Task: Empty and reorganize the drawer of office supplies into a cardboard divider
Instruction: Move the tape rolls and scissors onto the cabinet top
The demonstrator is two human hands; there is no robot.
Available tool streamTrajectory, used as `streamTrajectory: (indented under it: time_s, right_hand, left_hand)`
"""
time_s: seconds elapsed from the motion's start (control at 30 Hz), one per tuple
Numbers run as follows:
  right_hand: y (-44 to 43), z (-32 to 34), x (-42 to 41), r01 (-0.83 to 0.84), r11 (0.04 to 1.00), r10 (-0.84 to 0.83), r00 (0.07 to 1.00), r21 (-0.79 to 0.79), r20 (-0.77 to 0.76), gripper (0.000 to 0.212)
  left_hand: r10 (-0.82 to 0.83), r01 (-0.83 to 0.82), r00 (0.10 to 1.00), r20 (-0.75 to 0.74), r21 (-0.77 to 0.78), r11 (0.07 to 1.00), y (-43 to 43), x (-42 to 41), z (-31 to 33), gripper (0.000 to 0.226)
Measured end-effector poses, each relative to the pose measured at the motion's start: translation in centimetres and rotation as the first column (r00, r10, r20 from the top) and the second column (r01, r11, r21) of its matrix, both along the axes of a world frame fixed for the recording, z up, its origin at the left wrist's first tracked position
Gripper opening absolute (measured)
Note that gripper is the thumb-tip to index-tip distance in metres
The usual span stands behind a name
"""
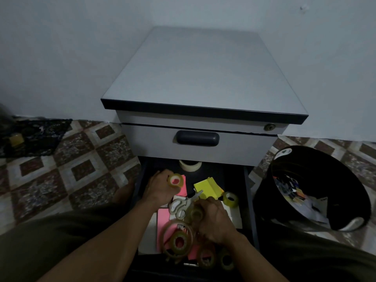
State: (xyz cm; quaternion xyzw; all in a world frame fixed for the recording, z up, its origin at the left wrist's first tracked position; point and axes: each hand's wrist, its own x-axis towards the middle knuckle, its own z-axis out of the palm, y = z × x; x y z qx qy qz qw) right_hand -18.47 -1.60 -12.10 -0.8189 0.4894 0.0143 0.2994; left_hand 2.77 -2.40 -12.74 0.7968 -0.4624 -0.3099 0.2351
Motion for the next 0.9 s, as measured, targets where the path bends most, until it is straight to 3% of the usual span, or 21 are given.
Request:
streamTrajectory:
  time_s: [0.27,0.5,0.9]
  right_hand:
    - [-0.4,4.9,-0.5,0.118,0.993,-0.118,0.98,0.007,0.162,0.059]
    - [0.2,12.7,-1.3,0.101,0.992,-0.071,0.944,-0.08,0.323,0.055]
    - [-2.9,26.0,0.7,0.099,0.921,0.106,0.867,-0.376,0.488,0.055]
  left_hand:
    - [-0.165,0.164,0.985,-0.059,-0.018,0.986,4.3,0.4,5.4,0.036]
    - [-0.277,0.273,0.961,-0.004,-0.169,0.947,7.2,0.1,13.4,0.037]
    - [-0.182,0.214,0.976,0.115,-0.411,0.886,4.6,2.5,26.0,0.032]
